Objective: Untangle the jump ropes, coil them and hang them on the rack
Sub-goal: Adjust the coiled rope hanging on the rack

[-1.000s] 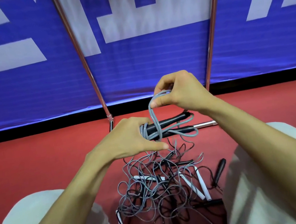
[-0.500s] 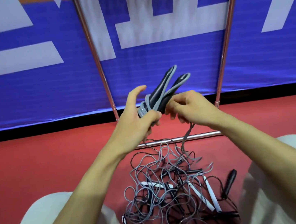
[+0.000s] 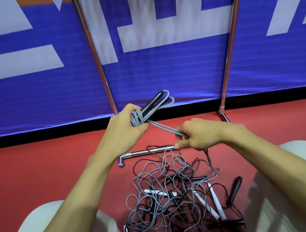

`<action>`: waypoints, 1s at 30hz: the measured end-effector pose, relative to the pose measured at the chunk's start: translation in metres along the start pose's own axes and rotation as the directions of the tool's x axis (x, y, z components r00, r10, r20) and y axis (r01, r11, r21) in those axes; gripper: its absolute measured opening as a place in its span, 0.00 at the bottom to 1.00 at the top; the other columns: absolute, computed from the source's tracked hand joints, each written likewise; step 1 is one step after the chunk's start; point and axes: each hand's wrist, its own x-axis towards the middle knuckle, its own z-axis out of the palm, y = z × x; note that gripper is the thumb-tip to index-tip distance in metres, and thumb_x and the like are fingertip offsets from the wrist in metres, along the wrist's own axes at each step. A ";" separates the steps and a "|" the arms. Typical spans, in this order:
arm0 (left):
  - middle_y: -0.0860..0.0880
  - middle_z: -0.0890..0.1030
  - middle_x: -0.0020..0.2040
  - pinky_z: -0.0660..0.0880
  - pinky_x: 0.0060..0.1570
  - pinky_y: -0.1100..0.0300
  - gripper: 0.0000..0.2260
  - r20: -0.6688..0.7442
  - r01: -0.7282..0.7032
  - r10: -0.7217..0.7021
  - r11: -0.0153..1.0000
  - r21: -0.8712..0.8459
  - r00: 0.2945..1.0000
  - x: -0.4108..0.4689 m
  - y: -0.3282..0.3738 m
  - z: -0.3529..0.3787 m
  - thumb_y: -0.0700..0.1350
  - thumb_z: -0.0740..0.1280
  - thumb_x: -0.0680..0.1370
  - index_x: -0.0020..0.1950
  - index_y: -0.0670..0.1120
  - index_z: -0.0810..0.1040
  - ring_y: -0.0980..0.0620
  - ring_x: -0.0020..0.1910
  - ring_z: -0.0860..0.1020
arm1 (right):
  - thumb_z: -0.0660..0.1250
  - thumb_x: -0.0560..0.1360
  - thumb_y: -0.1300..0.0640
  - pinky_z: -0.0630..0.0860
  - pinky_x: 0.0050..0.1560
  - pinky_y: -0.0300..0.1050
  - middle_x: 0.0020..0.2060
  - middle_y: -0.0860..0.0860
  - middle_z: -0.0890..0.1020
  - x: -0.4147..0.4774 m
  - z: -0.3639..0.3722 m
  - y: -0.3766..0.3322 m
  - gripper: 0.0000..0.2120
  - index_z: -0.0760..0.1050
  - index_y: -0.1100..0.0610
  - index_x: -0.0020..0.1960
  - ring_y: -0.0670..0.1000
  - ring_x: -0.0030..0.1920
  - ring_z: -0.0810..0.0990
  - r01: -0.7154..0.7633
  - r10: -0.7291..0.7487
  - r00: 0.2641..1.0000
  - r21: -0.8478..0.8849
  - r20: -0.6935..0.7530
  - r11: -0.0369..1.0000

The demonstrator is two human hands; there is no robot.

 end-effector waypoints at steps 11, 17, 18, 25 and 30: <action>0.50 0.79 0.35 0.77 0.35 0.53 0.16 0.176 0.015 -0.076 0.946 0.324 0.982 0.006 -0.002 0.020 0.49 0.76 0.65 0.42 0.53 0.70 0.47 0.35 0.78 | 0.59 0.80 0.52 0.70 0.35 0.47 0.30 0.47 0.72 -0.016 -0.010 -0.009 0.08 0.70 0.54 0.44 0.45 0.29 0.71 0.278 -0.320 0.924 -0.211 -0.207 0.937; 0.50 0.77 0.31 0.74 0.34 0.52 0.30 0.389 -0.042 -0.090 0.947 0.318 0.917 -0.007 0.015 0.020 0.65 0.79 0.57 0.46 0.49 0.72 0.51 0.29 0.74 | 0.71 0.72 0.46 0.74 0.37 0.51 0.34 0.45 0.78 -0.017 -0.018 -0.009 0.10 0.80 0.53 0.42 0.47 0.35 0.74 0.349 -0.373 0.787 -0.144 -0.491 0.926; 0.51 0.74 0.30 0.70 0.32 0.53 0.30 0.395 -0.059 -0.081 0.942 0.331 0.915 -0.010 0.018 0.022 0.65 0.79 0.58 0.46 0.48 0.73 0.52 0.28 0.71 | 0.73 0.68 0.44 0.73 0.35 0.50 0.31 0.45 0.77 -0.017 -0.018 -0.009 0.12 0.80 0.52 0.39 0.47 0.33 0.72 0.335 -0.351 0.759 -0.135 -0.548 0.933; 0.55 0.69 0.28 0.64 0.28 0.64 0.09 0.467 -0.082 0.123 0.991 -0.108 0.875 -0.020 0.030 0.017 0.47 0.76 0.70 0.42 0.45 0.78 0.56 0.26 0.65 | 0.76 0.60 0.37 0.56 0.29 0.45 0.22 0.49 0.59 -0.016 -0.027 -0.004 0.30 0.64 0.59 0.27 0.48 0.28 0.56 0.122 0.079 0.802 0.293 -0.593 0.948; 0.55 0.73 0.27 0.65 0.22 0.66 0.09 0.423 -0.036 0.164 0.955 -0.294 0.891 -0.019 0.033 0.009 0.39 0.73 0.73 0.50 0.43 0.76 0.56 0.22 0.67 | 0.76 0.67 0.55 0.62 0.26 0.33 0.21 0.43 0.70 -0.013 -0.032 0.003 0.13 0.73 0.59 0.35 0.42 0.22 0.65 0.243 0.121 0.912 0.753 -0.392 0.611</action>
